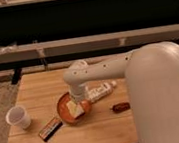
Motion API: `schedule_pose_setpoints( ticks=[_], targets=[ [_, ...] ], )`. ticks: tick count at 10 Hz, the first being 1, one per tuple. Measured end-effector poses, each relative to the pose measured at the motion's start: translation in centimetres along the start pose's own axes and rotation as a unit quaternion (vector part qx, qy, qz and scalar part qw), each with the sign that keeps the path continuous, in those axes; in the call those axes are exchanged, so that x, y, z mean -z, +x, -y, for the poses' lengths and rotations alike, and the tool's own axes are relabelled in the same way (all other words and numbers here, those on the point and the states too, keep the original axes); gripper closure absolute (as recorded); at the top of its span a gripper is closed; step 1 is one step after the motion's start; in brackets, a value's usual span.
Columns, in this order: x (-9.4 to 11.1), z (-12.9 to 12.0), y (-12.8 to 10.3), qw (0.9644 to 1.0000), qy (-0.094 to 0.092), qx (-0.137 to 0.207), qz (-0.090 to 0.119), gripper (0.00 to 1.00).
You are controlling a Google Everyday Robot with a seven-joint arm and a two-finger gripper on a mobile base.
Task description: Push the ceramic bowl across the table
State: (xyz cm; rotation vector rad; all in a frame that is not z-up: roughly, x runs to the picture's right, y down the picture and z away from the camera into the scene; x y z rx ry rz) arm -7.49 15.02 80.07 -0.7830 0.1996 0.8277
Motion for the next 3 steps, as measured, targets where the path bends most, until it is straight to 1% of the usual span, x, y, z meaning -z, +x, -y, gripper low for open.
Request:
schedule_pose_setpoints(
  ticks=[1, 2, 3],
  targets=[
    [2.0, 0.6, -0.7, 0.9998, -0.004, -0.005, 0.020, 0.20],
    [4.3, 1.5, -1.6, 0.9987, -0.011, -0.012, 0.049, 0.20],
    [5.2, 2.1, -1.9, 0.9979, -0.015, -0.015, 0.062, 0.20]
  ],
)
